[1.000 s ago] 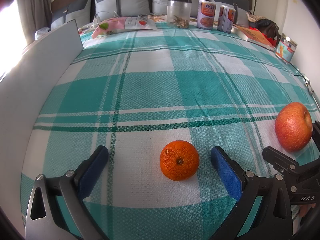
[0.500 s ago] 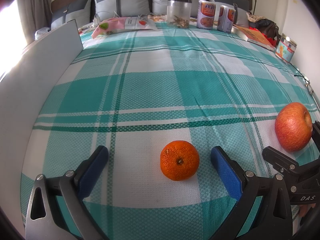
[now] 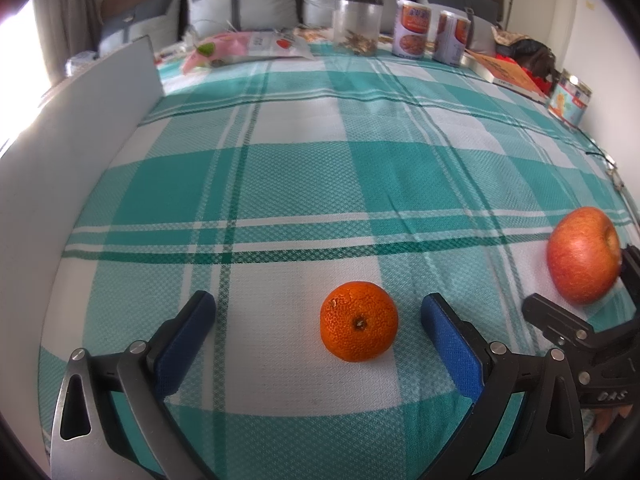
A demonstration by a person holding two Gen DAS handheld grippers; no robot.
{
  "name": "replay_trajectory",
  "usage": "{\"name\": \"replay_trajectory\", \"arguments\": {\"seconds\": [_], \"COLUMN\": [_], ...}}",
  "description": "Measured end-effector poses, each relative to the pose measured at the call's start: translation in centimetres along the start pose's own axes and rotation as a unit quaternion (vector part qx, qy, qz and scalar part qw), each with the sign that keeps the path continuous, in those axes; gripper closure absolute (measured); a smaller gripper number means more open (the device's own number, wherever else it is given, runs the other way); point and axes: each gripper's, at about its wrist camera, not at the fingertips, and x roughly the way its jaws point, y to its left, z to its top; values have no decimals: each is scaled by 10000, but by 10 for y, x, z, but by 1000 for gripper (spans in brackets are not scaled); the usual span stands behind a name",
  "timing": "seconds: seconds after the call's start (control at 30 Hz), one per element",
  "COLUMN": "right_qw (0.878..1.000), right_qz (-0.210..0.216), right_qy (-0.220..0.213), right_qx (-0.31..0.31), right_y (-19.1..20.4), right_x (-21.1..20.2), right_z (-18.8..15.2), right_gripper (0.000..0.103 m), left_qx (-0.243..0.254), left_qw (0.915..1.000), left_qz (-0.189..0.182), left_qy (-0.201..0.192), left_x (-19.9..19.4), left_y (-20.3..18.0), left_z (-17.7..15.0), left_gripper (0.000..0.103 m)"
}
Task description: Organize fruits
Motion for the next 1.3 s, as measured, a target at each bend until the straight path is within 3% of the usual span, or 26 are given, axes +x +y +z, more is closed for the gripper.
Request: {"name": "replay_trajectory", "arguments": {"seconds": [0.07,0.13,0.27,0.3,0.37,0.4,0.43,0.47,0.53,0.6,0.7,0.83,0.93,1.0,1.1,1.17,1.23,1.3], "right_qw": [10000,9997,9959,9949,9926,9917,9913,9916,9929,9934,9935,9853,9753,9701,9593,9511,9462,9401], "right_qz": [55,232,766,830,933,951,955,927,896,957,918,1463,2016,2306,2793,3086,3215,3300], "right_qy": [-8,-46,-1,63,182,223,248,285,389,496,602,494,304,146,-80,-133,-142,-43], "right_qx": [30,107,483,577,753,836,874,857,676,384,298,727,849,747,420,51,-355,-857], "right_y": [-1,-5,-23,-27,-34,-39,-42,-43,-41,-32,-25,-17,8,35,91,143,197,253], "right_x": [-1,-3,-18,-21,-23,-24,-25,-24,-19,-12,-13,-33,-52,-64,-80,-84,-83,-75], "right_z": [-1,-1,-8,-7,-2,1,4,8,13,16,20,32,63,91,140,175,202,222], "right_gripper": [0,0,0,0,1,3,8,11,26,35,36,36,36,36,36,36,36,36], "left_qx": [52,18,295,353,516,543,530,490,246,-51,-619,-1263,-1749,-2075,-2484,-2614,-2820,-3116], "left_qw": [9986,9968,9981,9979,9982,9980,9981,9983,9989,9987,9948,9834,9709,9627,9555,9568,9558,9494], "left_qz": [-513,-788,-529,-522,-296,-327,-315,-302,-391,-463,-789,-1299,-1602,-1618,-1252,-747,-291,-3], "left_qy": [111,162,128,161,108,60,34,37,111,186,202,-84,-342,-630,-978,-1029,-781,-388], "left_x": [-7,-12,-12,-8,-6,-7,-8,-8,-10,-16,-41,-99,-146,-182,-222,-228,-210,-178], "left_y": [10,17,7,3,-5,-8,-9,-7,-1,9,30,67,107,148,217,257,299,330], "left_z": [-1,-2,3,4,6,5,5,6,5,3,1,7,18,30,45,51,51,45], "left_gripper": [1,3,6,23,36,47,67,74,74,75,75,75,75,76,75,75,75,75]}}
